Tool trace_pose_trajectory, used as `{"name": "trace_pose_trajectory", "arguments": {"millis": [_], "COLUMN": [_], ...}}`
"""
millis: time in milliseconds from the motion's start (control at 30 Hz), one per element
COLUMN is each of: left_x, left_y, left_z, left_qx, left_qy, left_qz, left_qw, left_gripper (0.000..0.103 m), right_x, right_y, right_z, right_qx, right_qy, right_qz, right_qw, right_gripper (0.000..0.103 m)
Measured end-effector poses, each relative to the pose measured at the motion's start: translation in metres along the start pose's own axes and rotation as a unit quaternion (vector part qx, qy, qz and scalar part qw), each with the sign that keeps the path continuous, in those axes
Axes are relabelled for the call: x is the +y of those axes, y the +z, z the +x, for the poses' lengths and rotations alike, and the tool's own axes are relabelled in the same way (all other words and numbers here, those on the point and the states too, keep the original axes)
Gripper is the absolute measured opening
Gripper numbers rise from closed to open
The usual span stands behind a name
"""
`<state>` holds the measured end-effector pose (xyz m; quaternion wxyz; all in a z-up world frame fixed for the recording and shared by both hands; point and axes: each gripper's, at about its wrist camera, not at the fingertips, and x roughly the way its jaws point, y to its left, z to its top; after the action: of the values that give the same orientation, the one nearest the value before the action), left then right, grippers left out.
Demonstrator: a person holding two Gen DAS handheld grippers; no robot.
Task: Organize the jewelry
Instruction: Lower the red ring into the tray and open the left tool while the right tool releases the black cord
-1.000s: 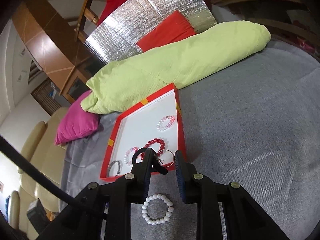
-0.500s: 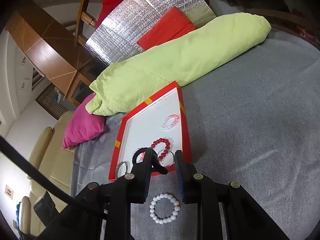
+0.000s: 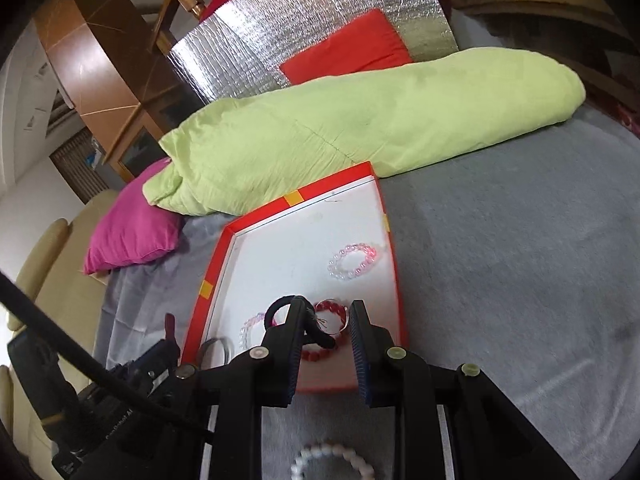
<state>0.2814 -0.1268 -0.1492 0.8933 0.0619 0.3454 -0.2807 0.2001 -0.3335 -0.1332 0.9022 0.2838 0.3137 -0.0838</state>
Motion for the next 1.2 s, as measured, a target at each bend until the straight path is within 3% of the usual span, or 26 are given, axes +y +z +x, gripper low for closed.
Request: {"name": "trace_pose_trajectory", "arguments": {"millis": [367, 767, 833, 867, 933, 967, 1200], "left_x": [0.031, 0.027, 0.026, 0.025, 0.024, 0.023, 0.019], "left_y": [0.026, 0.035, 0.035, 0.036, 0.037, 0.038, 0.041], "left_z": [0.067, 0.107, 0.11, 0.109, 0.108, 0.105, 0.082], "left_qx": [0.042, 0.084, 0.089, 0.09, 0.086, 0.081, 0.064], "left_qy": [0.0, 0.012, 0.018, 0.021, 0.025, 0.029, 0.051], "left_qz": [-0.029, -0.039, -0.037, -0.034, -0.03, -0.027, -0.006], "left_qw": [0.9987, 0.9956, 0.9952, 0.9952, 0.9955, 0.996, 0.9966], "left_gripper": [0.011, 0.011, 0.015, 0.023, 0.04, 0.047, 0.049], "right_x": [0.02, 0.022, 0.022, 0.02, 0.017, 0.014, 0.006], "right_y": [0.015, 0.029, 0.03, 0.031, 0.034, 0.035, 0.044], "right_z": [0.073, 0.118, 0.12, 0.12, 0.117, 0.114, 0.086], "right_qx": [0.029, 0.06, 0.059, 0.057, 0.052, 0.046, 0.019], "right_qy": [-0.029, -0.019, -0.006, 0.003, 0.013, 0.02, 0.02], "right_qz": [-0.019, -0.005, 0.004, 0.013, 0.028, 0.037, 0.047], "right_qw": [0.999, 0.998, 0.998, 0.998, 0.998, 0.998, 0.999], "right_gripper": [0.025, 0.026, 0.027, 0.027, 0.042, 0.045, 0.046]}}
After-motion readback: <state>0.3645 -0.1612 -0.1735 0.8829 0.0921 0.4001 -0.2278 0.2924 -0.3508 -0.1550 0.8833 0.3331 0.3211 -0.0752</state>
